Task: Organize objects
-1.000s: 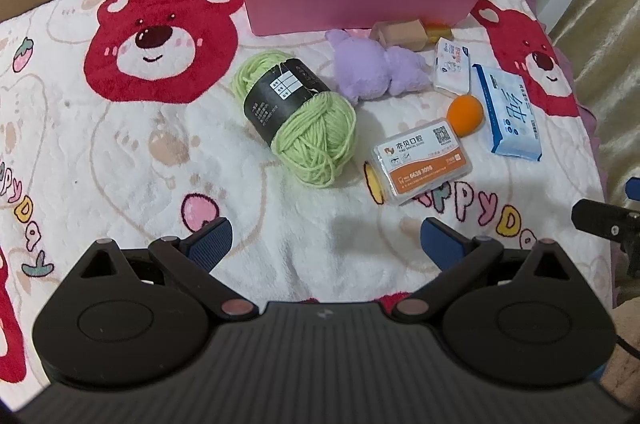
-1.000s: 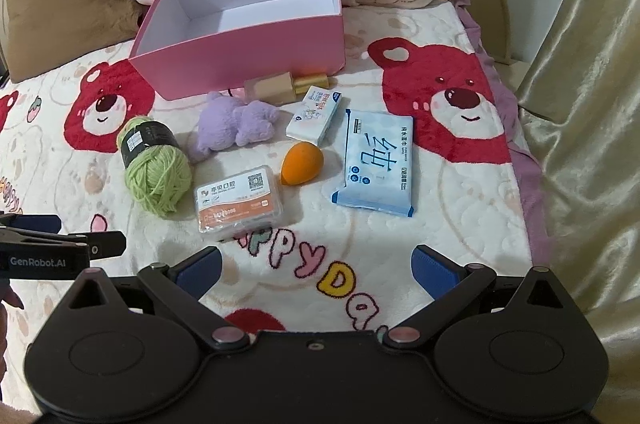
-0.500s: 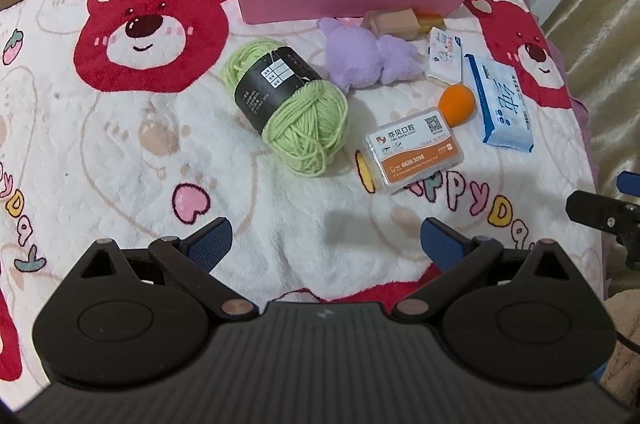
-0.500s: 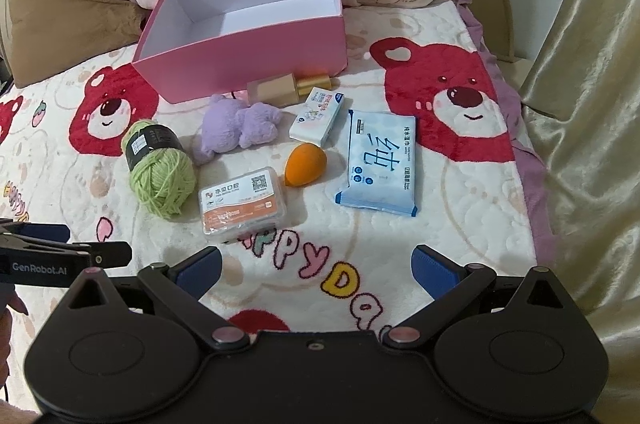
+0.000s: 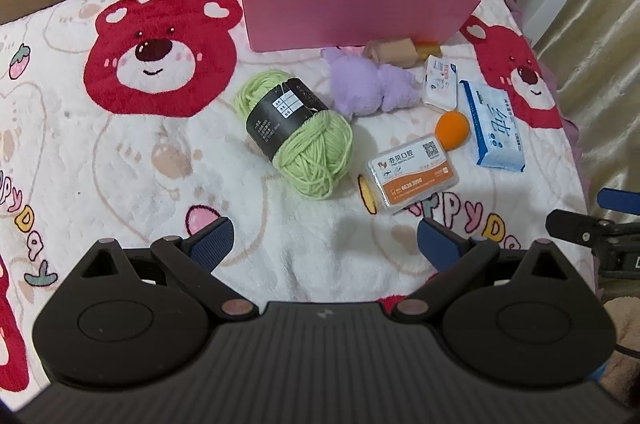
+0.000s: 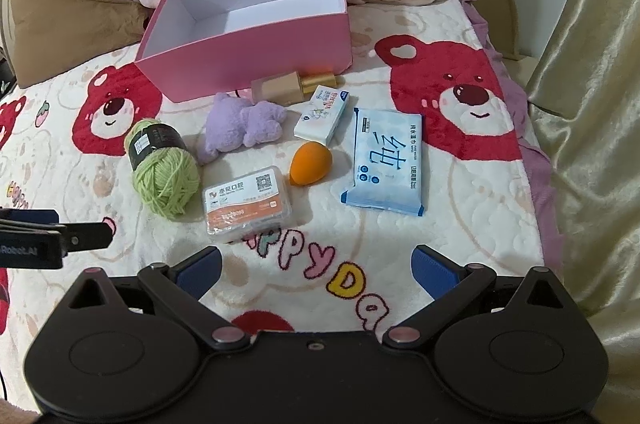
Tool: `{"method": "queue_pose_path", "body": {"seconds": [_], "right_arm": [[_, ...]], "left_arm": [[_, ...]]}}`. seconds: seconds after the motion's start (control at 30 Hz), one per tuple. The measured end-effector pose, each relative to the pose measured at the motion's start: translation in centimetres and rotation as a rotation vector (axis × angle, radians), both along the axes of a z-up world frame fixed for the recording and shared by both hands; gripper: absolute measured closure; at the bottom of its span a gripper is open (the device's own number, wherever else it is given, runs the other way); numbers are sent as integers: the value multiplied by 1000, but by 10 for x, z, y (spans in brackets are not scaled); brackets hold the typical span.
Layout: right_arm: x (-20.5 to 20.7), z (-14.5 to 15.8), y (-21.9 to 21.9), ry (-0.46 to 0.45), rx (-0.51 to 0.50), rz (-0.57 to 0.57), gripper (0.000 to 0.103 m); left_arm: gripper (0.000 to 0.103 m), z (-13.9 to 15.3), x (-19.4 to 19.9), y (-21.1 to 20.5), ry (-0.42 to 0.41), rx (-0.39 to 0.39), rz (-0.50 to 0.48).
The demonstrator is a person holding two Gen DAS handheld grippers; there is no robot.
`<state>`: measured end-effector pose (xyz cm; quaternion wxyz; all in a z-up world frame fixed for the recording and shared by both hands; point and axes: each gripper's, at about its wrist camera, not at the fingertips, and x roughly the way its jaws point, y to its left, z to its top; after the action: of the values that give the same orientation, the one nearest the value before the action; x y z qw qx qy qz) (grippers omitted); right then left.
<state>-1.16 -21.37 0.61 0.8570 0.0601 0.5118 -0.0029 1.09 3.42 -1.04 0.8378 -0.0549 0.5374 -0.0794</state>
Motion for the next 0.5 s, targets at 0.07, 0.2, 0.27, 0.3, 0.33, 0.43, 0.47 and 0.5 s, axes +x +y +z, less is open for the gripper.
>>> {"method": "queue_pose_path", "body": {"seconds": [0.07,0.2,0.27,0.3,0.33,0.43,0.47,0.5], "right_arm": [[0,2,2,-11,0,3,1],[-7,26,10,-155,10,74,1],[-11,41,13,-283,23,150,1],[-12,47,15,-328,17,189,1],[-12,50,16,-358,2,224,1],[-7,52,26,-440,-60,362,1],[-3,48,30,-455,-79,412,1],[3,45,35,-456,-88,447,1]], "left_arm": [[4,1,0,1,-2,3,2],[4,11,7,10,-29,-64,20],[4,22,12,9,-65,-85,-24],[4,30,15,7,-98,-57,-54],[3,37,17,4,-136,-24,-70],[3,53,26,0,-215,45,-108],[2,54,30,1,-224,53,-113],[1,54,35,2,-225,56,-117]]}}
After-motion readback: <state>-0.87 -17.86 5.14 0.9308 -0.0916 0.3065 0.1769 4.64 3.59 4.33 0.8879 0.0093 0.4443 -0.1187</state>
